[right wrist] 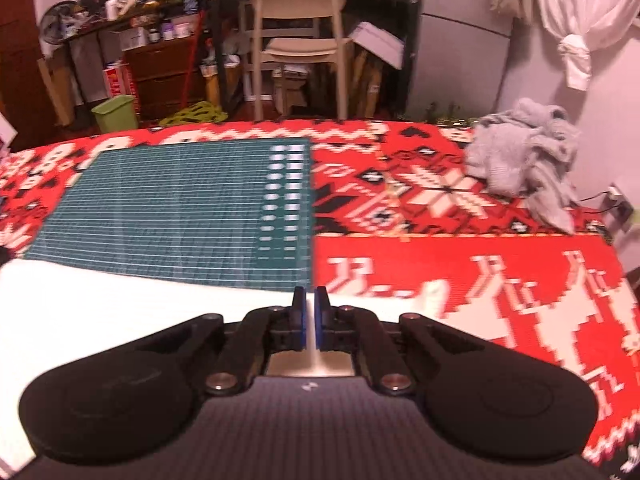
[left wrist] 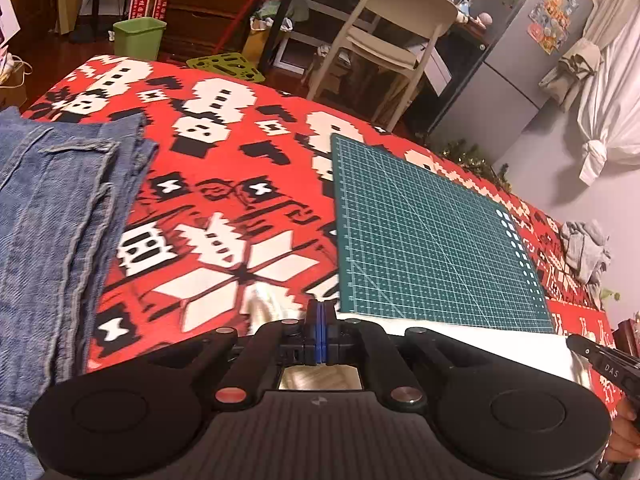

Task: Fold clothes
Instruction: 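Pinch the sweater's folded edge with both tools and pull it taut, then open both tools and lift them off the sweater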

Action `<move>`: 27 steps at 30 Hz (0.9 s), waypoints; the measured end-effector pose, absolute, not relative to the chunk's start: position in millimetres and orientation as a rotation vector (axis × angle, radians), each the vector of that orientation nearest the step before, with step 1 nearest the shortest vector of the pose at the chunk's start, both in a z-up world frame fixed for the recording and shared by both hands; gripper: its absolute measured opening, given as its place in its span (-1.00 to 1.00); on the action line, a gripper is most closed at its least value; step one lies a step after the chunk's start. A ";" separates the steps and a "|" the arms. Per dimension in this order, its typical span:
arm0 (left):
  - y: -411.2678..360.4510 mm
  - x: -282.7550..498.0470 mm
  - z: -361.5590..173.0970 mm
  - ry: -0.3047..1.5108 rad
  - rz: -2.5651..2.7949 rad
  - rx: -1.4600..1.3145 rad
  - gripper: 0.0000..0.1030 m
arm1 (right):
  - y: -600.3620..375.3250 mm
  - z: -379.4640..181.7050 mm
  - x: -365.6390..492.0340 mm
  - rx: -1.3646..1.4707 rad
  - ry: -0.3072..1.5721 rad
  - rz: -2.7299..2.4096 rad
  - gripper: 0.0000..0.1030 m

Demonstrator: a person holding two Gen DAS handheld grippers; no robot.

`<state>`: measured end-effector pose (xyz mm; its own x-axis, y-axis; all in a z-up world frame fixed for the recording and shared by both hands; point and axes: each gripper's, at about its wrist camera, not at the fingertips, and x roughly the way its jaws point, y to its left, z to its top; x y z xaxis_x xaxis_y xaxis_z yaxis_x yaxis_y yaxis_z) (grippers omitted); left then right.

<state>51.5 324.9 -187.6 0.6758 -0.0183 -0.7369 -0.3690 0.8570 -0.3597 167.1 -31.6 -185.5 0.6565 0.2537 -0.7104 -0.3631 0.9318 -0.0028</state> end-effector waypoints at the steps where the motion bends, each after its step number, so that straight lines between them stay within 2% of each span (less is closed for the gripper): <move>1: 325.6 50.3 -186.9 0.811 0.210 -0.511 -0.94 | -36.9 -186.2 169.8 -0.146 0.781 0.343 -0.99; 11: 298.3 47.7 -159.8 0.750 0.153 -0.493 -0.93 | -40.8 -176.5 167.2 -0.127 0.765 0.341 -0.89; 18: 249.7 72.1 -171.4 0.811 0.108 -0.360 -0.90 | -5.8 -185.4 153.4 -0.186 0.749 0.394 -0.89; 27: 254.3 63.2 -178.8 0.831 0.148 -0.326 -0.90 | -50.5 -189.1 169.1 -0.154 0.743 0.269 -0.85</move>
